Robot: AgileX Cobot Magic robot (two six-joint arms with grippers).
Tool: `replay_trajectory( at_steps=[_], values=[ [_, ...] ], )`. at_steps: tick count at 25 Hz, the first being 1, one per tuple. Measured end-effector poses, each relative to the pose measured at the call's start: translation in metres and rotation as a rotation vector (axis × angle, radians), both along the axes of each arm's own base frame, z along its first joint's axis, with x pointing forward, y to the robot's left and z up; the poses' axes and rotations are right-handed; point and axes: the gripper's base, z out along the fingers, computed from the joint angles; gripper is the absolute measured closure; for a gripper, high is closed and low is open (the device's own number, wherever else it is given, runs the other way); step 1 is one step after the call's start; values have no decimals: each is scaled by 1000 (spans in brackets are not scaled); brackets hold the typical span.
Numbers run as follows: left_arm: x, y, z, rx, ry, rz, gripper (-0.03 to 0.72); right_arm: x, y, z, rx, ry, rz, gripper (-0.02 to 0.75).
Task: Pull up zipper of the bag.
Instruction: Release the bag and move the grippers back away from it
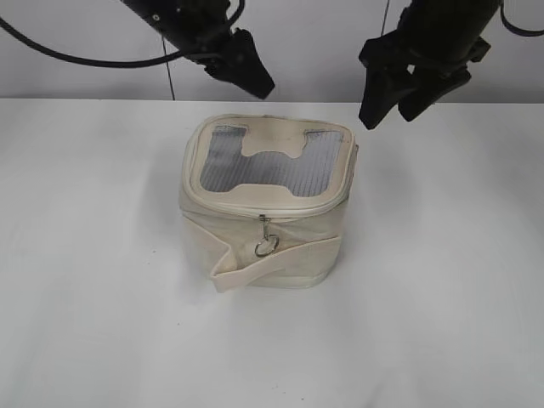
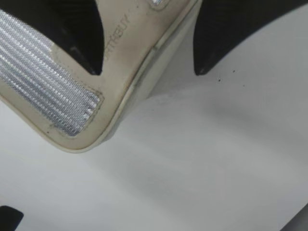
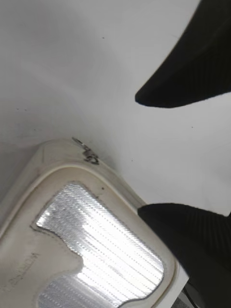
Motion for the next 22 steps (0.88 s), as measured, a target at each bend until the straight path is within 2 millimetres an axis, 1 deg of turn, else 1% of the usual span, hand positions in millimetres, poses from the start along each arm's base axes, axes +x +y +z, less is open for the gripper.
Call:
replay_trajectory(
  at_steps=[5, 9, 15, 19, 22],
  values=[
    [-6, -27, -16, 5, -28, -72, 223, -18, -8, 2, -15, 24, -16, 244],
    [-7, -41, -26, 6, -62, -102, 223, -33, -17, 8, -50, 13, -32, 244],
    [1, -49, -29, -5, -55, -134, 223, -48, -25, 20, -62, -16, -37, 245],
    [1, -55, -31, -25, 4, -184, 223, -52, -28, 27, -69, -41, -36, 245],
    [-1, -57, -34, -13, 37, -217, 223, -52, -28, 28, -71, -42, -36, 245]
  ],
)
